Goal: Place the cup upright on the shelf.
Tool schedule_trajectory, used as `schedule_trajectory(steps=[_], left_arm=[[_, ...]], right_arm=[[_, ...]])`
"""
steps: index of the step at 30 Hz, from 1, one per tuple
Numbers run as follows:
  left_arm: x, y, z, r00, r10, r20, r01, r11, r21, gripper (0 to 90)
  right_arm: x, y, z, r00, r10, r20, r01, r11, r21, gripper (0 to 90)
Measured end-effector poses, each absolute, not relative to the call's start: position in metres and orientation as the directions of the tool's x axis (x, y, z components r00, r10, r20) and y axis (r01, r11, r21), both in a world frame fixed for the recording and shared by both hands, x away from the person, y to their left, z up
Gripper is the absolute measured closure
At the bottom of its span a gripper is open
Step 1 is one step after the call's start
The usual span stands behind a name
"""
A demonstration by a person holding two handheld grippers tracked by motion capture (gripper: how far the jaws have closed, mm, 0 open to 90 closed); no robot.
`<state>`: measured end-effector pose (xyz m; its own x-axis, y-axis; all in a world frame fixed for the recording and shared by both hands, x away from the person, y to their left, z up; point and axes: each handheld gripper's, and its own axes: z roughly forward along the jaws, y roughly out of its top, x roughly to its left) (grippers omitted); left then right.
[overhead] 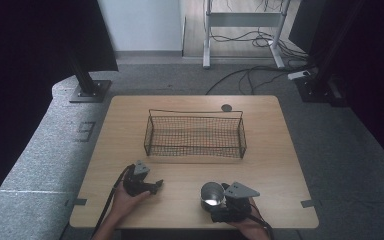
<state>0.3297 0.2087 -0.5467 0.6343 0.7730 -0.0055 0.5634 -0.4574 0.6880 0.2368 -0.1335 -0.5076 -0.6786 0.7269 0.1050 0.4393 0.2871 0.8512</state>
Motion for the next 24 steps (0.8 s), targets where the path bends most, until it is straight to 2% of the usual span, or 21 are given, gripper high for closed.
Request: schedule_trajectory(steps=[8, 11, 24], left_arm=[[0.330, 0.209, -0.547, 0.634, 0.773, -0.006, 0.563, -0.457, 0.688, 16.6], [0.330, 0.209, -0.547, 0.634, 0.773, -0.006, 0.563, -0.457, 0.688, 16.6], [0.330, 0.208, -0.547, 0.636, 0.771, -0.007, 0.563, -0.458, 0.688, 16.6]], right_arm=[[0.244, -0.122, -0.519, -0.684, 0.724, 0.084, 0.445, 0.325, 0.835, 9.1], [0.246, -0.120, -0.523, -0.685, 0.723, 0.083, 0.445, 0.326, 0.834, 12.8], [0.244, -0.119, -0.523, -0.684, 0.729, 0.034, 0.418, 0.353, 0.837, 15.9]])
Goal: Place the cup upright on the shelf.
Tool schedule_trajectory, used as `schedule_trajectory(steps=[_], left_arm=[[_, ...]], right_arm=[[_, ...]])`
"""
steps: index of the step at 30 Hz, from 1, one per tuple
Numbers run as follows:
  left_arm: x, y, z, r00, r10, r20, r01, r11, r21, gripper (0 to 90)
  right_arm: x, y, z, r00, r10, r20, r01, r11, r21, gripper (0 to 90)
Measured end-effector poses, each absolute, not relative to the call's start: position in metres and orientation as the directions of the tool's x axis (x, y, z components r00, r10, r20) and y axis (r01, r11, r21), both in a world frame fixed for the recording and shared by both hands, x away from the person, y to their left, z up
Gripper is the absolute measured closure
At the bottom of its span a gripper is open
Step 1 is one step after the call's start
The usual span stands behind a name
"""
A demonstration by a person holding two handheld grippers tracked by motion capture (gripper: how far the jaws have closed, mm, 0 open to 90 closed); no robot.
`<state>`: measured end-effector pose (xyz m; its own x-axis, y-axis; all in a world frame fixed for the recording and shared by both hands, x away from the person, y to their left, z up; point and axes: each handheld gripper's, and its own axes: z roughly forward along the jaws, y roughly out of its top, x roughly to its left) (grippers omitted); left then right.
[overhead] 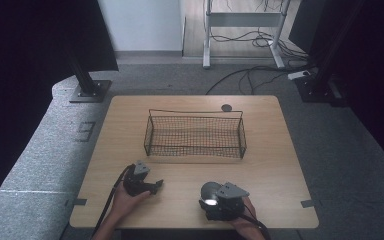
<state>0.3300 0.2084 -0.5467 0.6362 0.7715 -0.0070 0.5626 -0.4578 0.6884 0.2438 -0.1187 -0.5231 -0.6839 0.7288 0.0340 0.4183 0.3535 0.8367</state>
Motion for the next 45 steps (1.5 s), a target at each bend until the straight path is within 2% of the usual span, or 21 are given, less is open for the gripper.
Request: schedule_trajectory(steps=[15, 25, 45], left_arm=[[0.330, 0.208, -0.547, 0.636, 0.771, -0.007, 0.562, -0.458, 0.688, 16.6], [0.330, 0.208, -0.547, 0.636, 0.772, -0.008, 0.563, -0.457, 0.689, 16.7], [0.330, 0.208, -0.547, 0.636, 0.771, -0.007, 0.563, -0.458, 0.688, 16.6]], right_arm=[[0.247, -0.129, -0.517, -0.690, 0.721, 0.062, 0.421, 0.330, 0.845, 18.1], [0.252, -0.140, -0.508, -0.657, 0.748, 0.089, 0.432, 0.277, 0.858, 18.1], [0.263, -0.157, -0.487, -0.637, 0.766, 0.084, 0.399, 0.234, 0.886, 18.2]])
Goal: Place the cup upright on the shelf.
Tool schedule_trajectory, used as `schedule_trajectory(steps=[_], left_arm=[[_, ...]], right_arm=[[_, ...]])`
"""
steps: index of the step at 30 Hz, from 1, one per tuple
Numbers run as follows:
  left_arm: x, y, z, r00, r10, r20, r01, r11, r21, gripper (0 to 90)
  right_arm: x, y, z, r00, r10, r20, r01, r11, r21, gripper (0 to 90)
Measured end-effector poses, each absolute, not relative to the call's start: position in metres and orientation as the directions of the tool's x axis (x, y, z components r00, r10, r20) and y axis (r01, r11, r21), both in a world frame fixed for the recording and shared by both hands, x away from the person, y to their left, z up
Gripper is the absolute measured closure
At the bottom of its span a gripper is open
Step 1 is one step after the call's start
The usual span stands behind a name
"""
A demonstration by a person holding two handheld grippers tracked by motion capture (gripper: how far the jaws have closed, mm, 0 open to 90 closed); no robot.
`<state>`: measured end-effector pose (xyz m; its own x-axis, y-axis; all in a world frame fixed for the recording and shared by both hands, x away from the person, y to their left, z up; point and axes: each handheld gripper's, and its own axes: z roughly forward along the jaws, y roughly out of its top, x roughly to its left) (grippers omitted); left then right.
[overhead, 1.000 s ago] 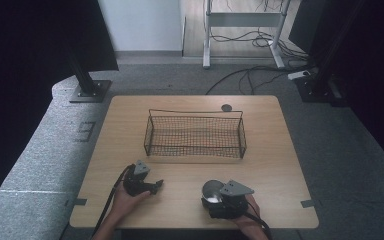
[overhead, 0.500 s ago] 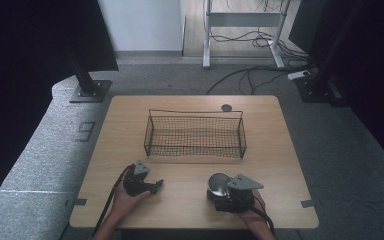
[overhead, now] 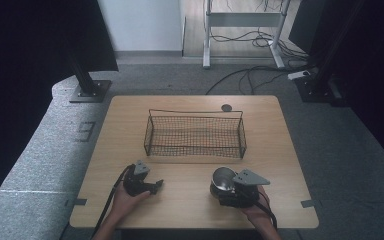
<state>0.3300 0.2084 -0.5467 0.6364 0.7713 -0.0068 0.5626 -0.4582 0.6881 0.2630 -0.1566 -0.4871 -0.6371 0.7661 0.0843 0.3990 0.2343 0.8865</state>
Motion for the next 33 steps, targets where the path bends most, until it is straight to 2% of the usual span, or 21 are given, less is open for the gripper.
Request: schedule_trajectory(steps=[33], left_arm=[[0.330, 0.208, -0.547, 0.636, 0.772, -0.007, 0.563, -0.457, 0.689, 16.7]], right_arm=[[0.283, -0.167, -0.458, -0.602, 0.794, 0.083, 0.370, 0.186, 0.910, 18.1]])
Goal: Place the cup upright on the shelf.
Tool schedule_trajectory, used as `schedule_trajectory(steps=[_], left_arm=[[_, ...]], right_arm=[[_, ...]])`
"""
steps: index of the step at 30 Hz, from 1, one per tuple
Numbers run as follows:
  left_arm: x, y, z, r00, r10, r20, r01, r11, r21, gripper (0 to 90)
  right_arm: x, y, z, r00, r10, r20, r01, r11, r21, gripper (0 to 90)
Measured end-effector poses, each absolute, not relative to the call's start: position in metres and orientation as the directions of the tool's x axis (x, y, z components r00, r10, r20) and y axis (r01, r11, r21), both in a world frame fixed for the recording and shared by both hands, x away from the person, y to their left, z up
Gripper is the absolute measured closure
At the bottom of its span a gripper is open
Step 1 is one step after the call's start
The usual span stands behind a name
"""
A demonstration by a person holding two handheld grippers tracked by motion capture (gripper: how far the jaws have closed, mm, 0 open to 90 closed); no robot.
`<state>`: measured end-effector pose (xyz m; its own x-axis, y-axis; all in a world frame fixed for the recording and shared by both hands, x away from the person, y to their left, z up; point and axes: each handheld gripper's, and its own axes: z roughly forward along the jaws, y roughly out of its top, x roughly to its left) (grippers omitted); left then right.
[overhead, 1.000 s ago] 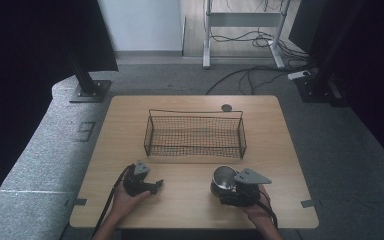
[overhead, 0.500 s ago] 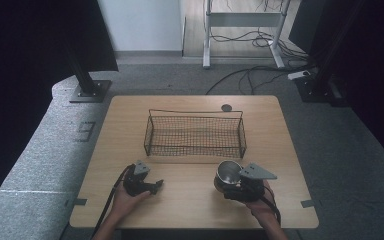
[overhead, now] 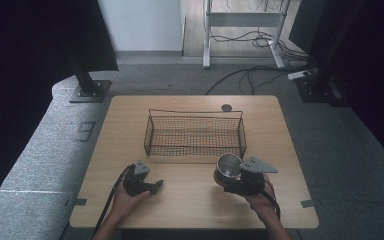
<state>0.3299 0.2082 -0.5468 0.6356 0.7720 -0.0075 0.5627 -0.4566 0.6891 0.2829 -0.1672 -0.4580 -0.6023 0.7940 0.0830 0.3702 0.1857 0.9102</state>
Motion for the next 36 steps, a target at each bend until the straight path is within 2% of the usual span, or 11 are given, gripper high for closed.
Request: schedule_trajectory(steps=[24, 36], left_arm=[[0.330, 0.208, -0.547, 0.636, 0.771, -0.007, 0.562, -0.457, 0.689, 16.8], [0.329, 0.208, -0.547, 0.635, 0.773, -0.008, 0.563, -0.456, 0.689, 17.1]], right_arm=[[0.305, -0.155, -0.437, -0.616, 0.784, 0.075, 0.341, 0.180, 0.923, 18.1], [0.310, -0.146, -0.439, -0.620, 0.780, 0.078, 0.348, 0.185, 0.919, 18.1]])
